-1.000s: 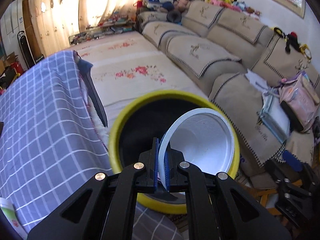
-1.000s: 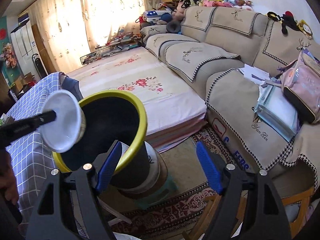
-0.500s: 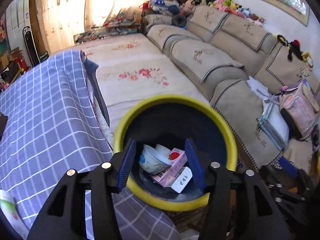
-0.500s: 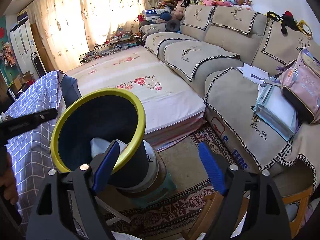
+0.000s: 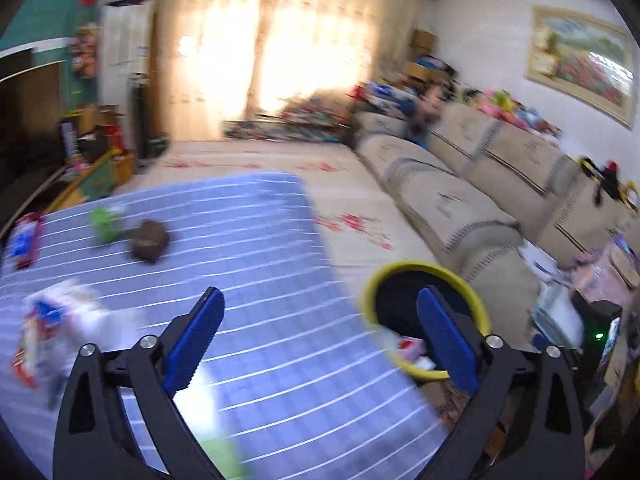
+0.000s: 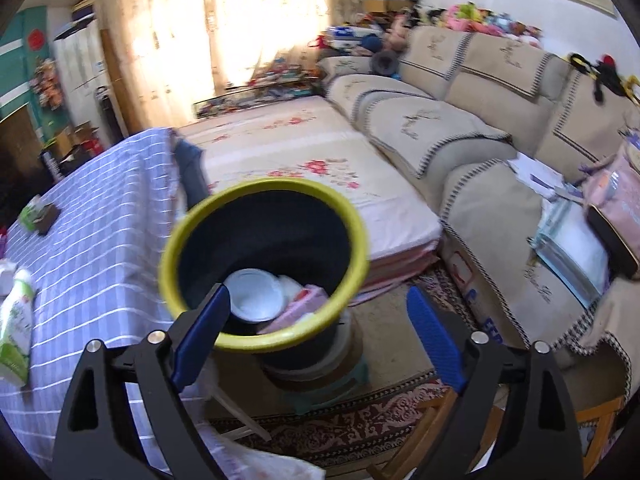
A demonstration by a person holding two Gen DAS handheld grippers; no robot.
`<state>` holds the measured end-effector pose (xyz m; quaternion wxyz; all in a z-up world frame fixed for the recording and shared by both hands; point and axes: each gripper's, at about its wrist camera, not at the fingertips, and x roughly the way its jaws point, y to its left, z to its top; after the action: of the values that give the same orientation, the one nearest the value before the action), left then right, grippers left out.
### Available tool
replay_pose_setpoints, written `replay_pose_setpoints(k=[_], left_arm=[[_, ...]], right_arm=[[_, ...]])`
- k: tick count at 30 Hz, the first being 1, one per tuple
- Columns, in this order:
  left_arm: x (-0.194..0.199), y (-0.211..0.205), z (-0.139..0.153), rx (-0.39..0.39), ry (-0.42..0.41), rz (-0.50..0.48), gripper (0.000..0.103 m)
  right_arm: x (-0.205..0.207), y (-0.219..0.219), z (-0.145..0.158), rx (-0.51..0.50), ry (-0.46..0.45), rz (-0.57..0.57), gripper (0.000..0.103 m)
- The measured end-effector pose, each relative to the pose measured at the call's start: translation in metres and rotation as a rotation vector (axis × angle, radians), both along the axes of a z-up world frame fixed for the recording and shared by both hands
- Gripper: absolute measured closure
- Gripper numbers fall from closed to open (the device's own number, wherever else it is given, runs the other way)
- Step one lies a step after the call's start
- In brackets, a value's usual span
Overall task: Collect trash
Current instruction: 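Move the right tool back toward the green-capped milk bottle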
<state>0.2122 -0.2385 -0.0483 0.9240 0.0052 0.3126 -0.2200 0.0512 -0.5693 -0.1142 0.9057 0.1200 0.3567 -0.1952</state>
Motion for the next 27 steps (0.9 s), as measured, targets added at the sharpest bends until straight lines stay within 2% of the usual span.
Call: replay_pose_setpoints(k=[5, 7, 12, 15, 21, 24, 27], left_arm=[[-0.022, 0.099, 0.000, 0.008, -0.021, 0.177, 0.005], [-0.030, 0.137, -0.005, 0.015, -0.020, 0.241, 0.005], [-0.049, 0.199, -0.013, 0.004, -0.019, 0.344, 0.005], [-0.058, 0.218, -0.017, -0.002, -0.030, 0.375, 0.005], [-0.071, 0.241, -0.021, -0.025, -0.038, 0.396, 0.005], [-0.075, 0.248, -0.022, -0.036, -0.038, 0.405, 0.005], [-0.079, 0.254, -0.023, -0.042, -0.040, 0.421, 0.005]], right_arm=[[0.015, 0.057, 0.009, -0.051, 0.007, 0.118, 0.016], [0.021, 0.080, 0.010, -0.041, 0.013, 0.179, 0.016], [0.028, 0.144, 0.017, -0.060, 0.006, 0.309, 0.016], [0.022, 0.177, 0.028, -0.062, -0.054, 0.370, 0.016], [0.009, 0.235, 0.048, 0.011, -0.161, 0.519, 0.017], [0.008, 0.264, 0.044, 0.002, -0.153, 0.579, 0.017], [0.015, 0.284, 0.032, -0.010, -0.103, 0.598, 0.025]])
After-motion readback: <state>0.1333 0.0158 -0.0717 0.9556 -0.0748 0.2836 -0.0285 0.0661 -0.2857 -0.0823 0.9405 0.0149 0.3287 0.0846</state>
